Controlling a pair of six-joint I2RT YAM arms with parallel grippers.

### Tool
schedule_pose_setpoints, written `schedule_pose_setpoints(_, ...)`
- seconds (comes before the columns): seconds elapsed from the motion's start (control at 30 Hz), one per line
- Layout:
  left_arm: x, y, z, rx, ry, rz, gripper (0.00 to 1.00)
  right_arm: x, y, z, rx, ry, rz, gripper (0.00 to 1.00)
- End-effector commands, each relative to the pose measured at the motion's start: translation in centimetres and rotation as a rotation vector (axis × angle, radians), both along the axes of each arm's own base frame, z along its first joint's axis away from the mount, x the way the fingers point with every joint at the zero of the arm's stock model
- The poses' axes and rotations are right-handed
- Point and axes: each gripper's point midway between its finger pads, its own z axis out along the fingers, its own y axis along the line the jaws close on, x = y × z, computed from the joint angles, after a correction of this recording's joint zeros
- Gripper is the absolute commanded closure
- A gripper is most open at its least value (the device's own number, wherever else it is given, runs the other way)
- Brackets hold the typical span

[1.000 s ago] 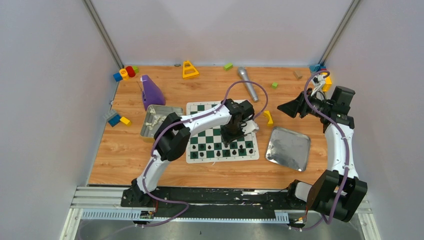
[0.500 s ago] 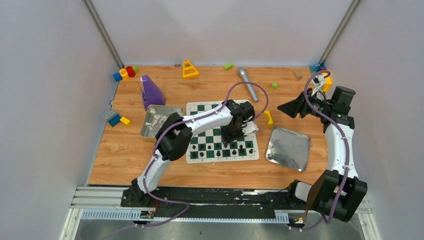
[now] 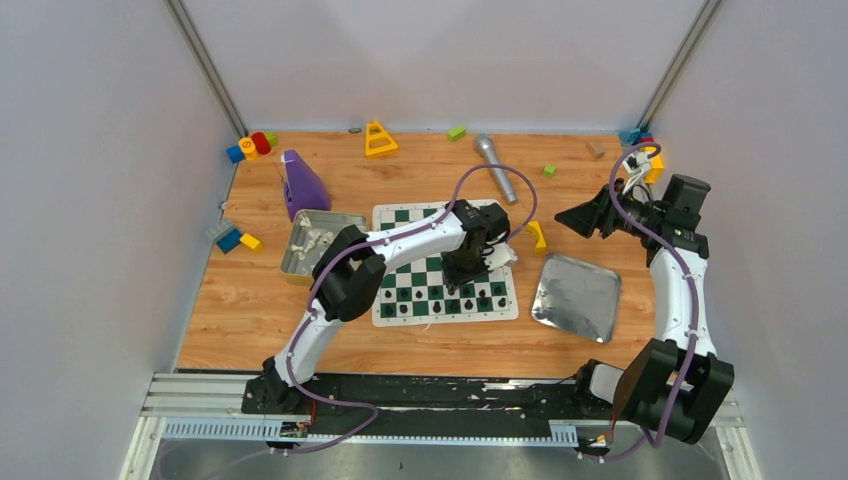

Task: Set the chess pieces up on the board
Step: Place the chess piece on the chessboard.

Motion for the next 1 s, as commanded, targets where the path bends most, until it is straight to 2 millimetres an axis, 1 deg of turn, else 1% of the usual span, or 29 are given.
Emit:
schedule_pose_setpoints(0.0, 0.4, -0.8, 0.0, -0.013, -0.022, -0.01, 0.81, -0.4, 0.1, 0.6, -0.004, -0.044, 0.028, 0.43)
schedule_pose_setpoints(0.07, 0.4, -0.8, 0.1, -0.012, -0.022, -0.009, 0.78, -0.3, 0.1, 0.6, -0.004, -0.043, 0.027, 0.43)
schedule_pose_setpoints(0.2, 0.5, -0.9, 0.3, -0.017, -0.03, -0.006, 0.68, -0.3, 0.1, 0.6, -0.003, -0.043, 0.029, 0.43)
schedule_pose_setpoints(0.33, 0.6, -0.9, 0.5, -0.02, -0.038, -0.004, 0.62, -0.4, 0.1, 0.6, -0.003, -0.043, 0.028, 0.43)
schedule_pose_setpoints(0.4, 0.7, -1.0, 0.8, -0.025, -0.04, -0.001, 0.6, -0.3, 0.1, 0.6, -0.003, -0.043, 0.029, 0.43)
schedule_pose_setpoints(0.5, 0.7, -1.1, 1.8, -0.043, -0.053, -0.001, 0.56, -0.3, 0.1, 0.5, -0.001, -0.039, 0.029, 0.43)
schedule_pose_setpoints(0.53, 0.8, -1.2, 2.6, -0.056, -0.066, 0.0, 0.53, -0.3, 0.1, 0.5, -0.001, -0.038, 0.028, 0.43)
schedule_pose_setpoints(0.63, 1.2, -1.1, 4.3, -0.088, -0.106, 0.002, 0.49, -0.2, 0.1, 0.4, 0.004, -0.032, 0.031, 0.43)
schedule_pose_setpoints(0.67, 1.4, -1.0, 5.4, -0.105, -0.129, 0.002, 0.46, -0.1, 0.1, 0.5, 0.005, -0.031, 0.03, 0.43)
schedule_pose_setpoints(0.7, 1.6, -1.0, 6.0, -0.121, -0.146, 0.004, 0.45, -0.1, 0.1, 0.5, 0.006, -0.031, 0.032, 0.43)
schedule_pose_setpoints(0.73, 1.7, -0.7, 7.1, -0.138, -0.17, 0.008, 0.41, 0.0, 0.1, 0.5, 0.007, -0.03, 0.032, 0.43)
schedule_pose_setpoints(0.77, 2.0, -0.7, 7.7, -0.158, -0.189, 0.01, 0.38, 0.0, 0.1, 0.5, 0.007, -0.029, 0.032, 0.43)
schedule_pose_setpoints(0.8, 2.2, -0.1, 8.8, -0.174, -0.213, 0.017, 0.37, 0.1, 0.0, 0.6, 0.008, -0.03, 0.032, 0.43)
schedule_pose_setpoints(0.83, 2.5, 0.0, 9.4, -0.193, -0.233, 0.024, 0.35, 0.1, 0.1, 0.7, 0.007, -0.03, 0.034, 0.43)
schedule_pose_setpoints(0.87, 2.8, 0.9, 10.5, -0.207, -0.257, 0.039, 0.34, 0.2, 0.1, 0.7, 0.006, -0.029, 0.034, 0.43)
schedule_pose_setpoints(0.9, 3.2, 1.3, 11.1, -0.224, -0.275, 0.049, 0.31, 0.3, 0.1, 0.8, 0.003, -0.028, 0.033, 0.43)
schedule_pose_setpoints(0.93, 3.6, 2.5, 12.0, -0.237, -0.292, 0.073, 0.3, 0.4, 0.2, 0.9, 0.0, -0.029, 0.035, 0.43)
schedule_pose_setpoints(0.97, 4.0, 3.2, 12.5, -0.247, -0.305, 0.09, 0.28, 0.4, 0.3, 0.9, -0.004, -0.028, 0.036, 0.43)
